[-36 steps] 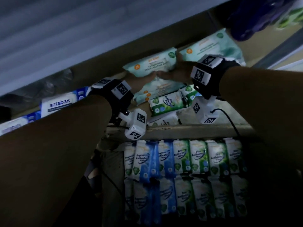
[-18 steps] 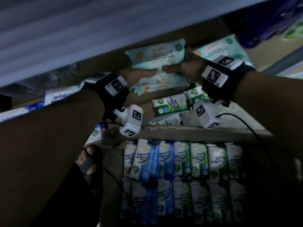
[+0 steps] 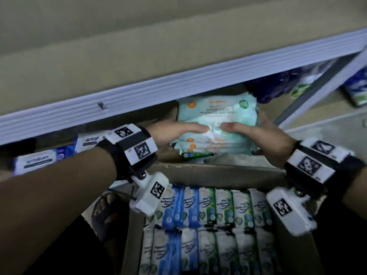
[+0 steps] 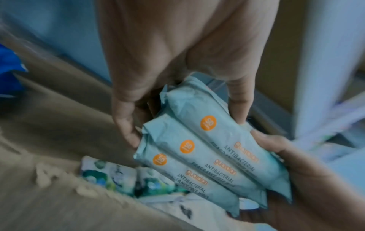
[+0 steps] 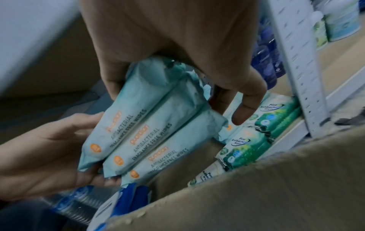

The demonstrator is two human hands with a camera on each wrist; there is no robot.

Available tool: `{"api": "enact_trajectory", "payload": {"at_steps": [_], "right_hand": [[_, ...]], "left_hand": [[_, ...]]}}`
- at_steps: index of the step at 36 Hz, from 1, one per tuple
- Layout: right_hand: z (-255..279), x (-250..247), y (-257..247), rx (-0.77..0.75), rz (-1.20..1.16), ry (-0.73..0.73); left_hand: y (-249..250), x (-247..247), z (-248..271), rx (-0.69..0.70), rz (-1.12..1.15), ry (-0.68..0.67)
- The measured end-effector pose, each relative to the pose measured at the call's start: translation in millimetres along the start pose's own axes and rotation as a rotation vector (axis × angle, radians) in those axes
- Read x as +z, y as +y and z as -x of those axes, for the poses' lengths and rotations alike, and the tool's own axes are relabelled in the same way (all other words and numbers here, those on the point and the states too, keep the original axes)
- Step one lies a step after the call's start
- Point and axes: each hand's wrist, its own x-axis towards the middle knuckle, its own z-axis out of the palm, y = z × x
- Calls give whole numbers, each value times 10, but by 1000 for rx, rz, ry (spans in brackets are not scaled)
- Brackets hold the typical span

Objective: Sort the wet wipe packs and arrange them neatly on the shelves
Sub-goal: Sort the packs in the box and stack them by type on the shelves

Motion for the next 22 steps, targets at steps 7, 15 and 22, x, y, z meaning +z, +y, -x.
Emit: {"api": "enact_trajectory", "payload": {"at_steps": [7,15,22], "right_hand": [[987,-165,-270,-34,-152,-124],[1636,-297,-651,-105,-201,-138],[1801,-384,-1172,-311,-21,-95]], "left_hand": [[234,387,771,104,133,-59],[488,523,1458,261,31,-96],[855,526,1803,515,-27,41]]}}
